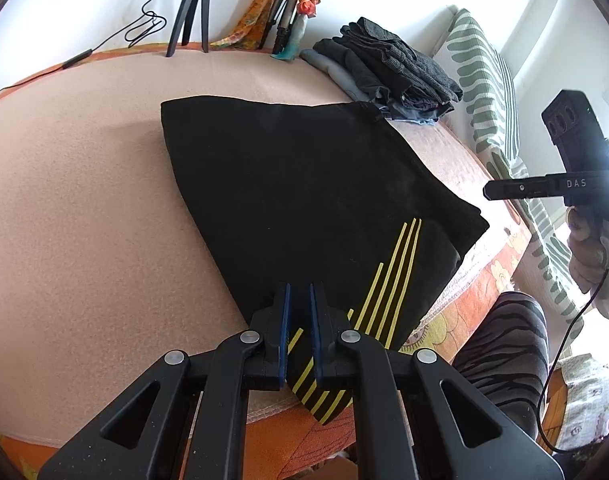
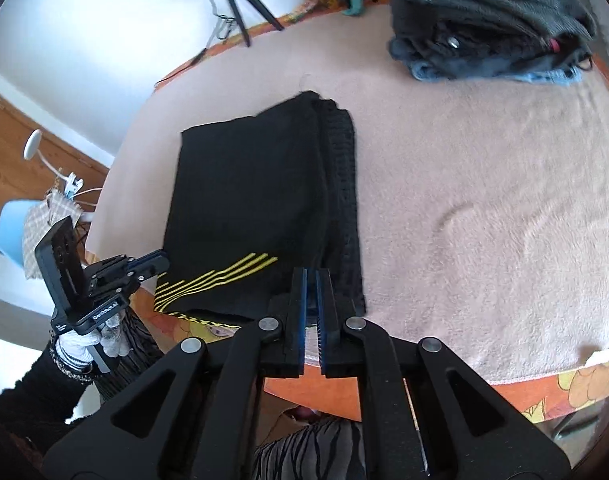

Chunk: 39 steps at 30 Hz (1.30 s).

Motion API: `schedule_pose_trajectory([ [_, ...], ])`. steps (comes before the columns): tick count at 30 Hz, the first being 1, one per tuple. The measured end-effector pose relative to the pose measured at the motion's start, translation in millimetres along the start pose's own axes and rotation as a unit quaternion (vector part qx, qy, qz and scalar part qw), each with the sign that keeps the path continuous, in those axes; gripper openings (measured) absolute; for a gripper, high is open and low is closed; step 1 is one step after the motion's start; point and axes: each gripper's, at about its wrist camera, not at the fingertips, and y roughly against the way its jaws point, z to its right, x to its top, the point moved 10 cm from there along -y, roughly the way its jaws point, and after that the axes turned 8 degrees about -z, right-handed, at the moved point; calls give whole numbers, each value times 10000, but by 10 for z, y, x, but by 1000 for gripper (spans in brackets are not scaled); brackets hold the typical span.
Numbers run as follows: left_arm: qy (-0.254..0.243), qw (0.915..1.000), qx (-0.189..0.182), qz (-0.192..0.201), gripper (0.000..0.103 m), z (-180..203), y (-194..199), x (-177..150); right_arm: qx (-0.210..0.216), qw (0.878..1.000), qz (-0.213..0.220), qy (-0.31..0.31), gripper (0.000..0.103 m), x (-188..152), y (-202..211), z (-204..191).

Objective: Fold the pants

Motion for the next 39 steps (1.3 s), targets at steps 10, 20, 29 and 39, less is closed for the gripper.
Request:
schedule_pose_trajectory([
  [10, -393, 9991, 155, -93, 8, 96, -48, -149, -68, 9957, -567, 729, 21, 13, -682, -506],
  [20, -582, 9977, 109, -318, 28, 64, 65, -81, -28, 9946, -882, 548, 22, -141, -599, -140],
  [29, 707, 9961, -527, 4, 55, -438, 166, 549, 394, 9984, -162, 376, 74, 489, -307, 64],
  [39, 1405, 9875, -693, -170, 55, -898, -158, 765, 764, 9967, -225, -143, 74, 970, -657, 446],
])
